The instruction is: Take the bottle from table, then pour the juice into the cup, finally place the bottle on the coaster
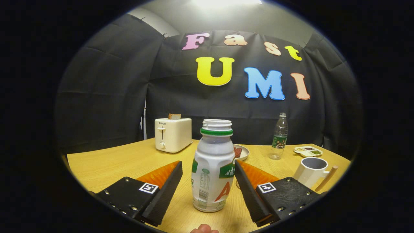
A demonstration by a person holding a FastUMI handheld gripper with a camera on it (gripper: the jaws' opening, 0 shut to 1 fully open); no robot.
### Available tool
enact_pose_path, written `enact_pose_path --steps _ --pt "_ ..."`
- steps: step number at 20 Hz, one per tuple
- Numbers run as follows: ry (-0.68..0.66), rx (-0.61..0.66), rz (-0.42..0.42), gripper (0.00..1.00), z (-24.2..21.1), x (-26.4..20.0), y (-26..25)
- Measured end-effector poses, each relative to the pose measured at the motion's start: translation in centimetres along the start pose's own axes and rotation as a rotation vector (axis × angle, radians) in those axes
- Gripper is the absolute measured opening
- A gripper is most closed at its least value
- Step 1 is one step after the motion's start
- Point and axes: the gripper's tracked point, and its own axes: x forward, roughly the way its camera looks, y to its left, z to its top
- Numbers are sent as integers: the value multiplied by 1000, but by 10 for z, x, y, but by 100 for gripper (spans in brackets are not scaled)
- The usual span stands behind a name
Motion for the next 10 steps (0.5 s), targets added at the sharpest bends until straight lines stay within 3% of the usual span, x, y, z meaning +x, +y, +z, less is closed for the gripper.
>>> enact_pose_path --steps 5,6,8,10 --pt "10 25 -19 95 -4 10 -2" --pt "12 28 -25 92 -3 12 -3" --pt "12 40 -7 71 -3 14 1" --pt "10 47 -22 70 -1 12 -3"
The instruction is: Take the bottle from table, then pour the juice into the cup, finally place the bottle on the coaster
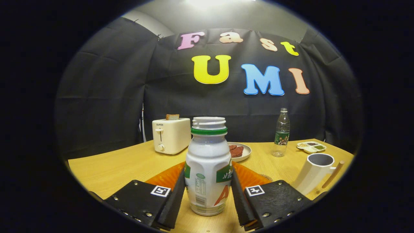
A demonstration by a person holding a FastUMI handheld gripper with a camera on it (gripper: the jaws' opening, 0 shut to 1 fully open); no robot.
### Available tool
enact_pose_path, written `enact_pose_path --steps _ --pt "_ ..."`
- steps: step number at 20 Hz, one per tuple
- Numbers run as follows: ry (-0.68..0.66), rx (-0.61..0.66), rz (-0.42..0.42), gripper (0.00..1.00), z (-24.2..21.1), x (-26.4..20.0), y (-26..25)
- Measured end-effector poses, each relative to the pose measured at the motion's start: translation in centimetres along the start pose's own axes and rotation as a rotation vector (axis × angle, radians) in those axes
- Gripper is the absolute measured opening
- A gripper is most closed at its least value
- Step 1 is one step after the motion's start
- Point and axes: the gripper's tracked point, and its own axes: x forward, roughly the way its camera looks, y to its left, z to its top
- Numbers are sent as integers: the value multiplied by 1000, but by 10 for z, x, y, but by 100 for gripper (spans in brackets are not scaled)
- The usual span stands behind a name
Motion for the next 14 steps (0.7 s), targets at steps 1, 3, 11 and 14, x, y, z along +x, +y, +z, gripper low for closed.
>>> enact_pose_path --steps 1,3,11,14 --pt "2 -3 -11 68 1 -1 -1" --pt "7 -13 -34 66 1 -3 -6" --pt "4 38 -86 65 25 -22 -24" --pt "15 31 -112 66 37 -29 -36"
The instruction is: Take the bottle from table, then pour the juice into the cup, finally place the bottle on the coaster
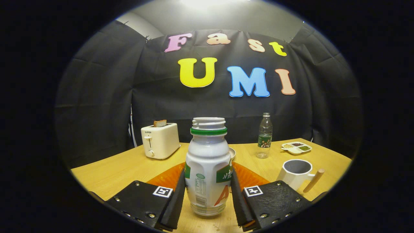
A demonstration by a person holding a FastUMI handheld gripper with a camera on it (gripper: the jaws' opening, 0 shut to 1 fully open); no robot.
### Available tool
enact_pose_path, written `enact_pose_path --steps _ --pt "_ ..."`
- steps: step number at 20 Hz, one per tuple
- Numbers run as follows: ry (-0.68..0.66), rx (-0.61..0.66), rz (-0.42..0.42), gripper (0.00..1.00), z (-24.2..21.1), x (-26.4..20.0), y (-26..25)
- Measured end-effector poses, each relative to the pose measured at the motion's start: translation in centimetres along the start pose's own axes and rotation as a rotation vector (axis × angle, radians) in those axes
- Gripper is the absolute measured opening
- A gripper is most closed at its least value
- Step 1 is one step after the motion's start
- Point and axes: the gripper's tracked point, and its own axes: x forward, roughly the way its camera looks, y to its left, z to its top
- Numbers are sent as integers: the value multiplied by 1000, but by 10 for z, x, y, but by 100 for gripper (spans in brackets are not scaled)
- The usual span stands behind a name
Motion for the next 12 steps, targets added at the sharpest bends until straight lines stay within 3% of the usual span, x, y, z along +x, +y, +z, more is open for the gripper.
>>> enact_pose_path --steps 12 --pt "27 184 -56 65 8 3 -35"
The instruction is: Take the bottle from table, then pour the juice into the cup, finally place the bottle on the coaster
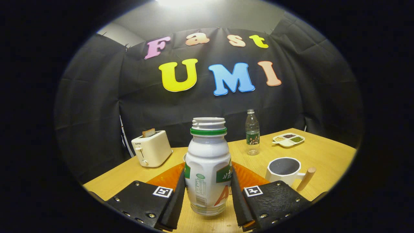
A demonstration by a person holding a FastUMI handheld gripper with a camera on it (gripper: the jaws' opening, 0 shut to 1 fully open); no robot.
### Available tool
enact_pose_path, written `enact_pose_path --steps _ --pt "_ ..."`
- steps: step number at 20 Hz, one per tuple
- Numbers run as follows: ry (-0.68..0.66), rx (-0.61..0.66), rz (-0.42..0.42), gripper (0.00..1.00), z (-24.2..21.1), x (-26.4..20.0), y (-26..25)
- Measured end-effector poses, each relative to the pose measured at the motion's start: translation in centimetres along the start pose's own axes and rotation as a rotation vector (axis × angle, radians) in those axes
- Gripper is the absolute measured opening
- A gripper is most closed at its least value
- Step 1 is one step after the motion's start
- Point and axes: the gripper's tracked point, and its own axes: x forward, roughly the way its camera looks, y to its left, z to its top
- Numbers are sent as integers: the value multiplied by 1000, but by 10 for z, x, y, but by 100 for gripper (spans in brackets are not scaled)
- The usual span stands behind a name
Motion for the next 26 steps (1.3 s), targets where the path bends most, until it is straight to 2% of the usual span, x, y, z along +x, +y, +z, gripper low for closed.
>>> enact_pose_path --steps 9,20,26 --pt "15 315 25 65 -9 8 -16" --pt "37 614 67 65 -22 21 -25" --pt "38 718 90 65 -26 26 -23"
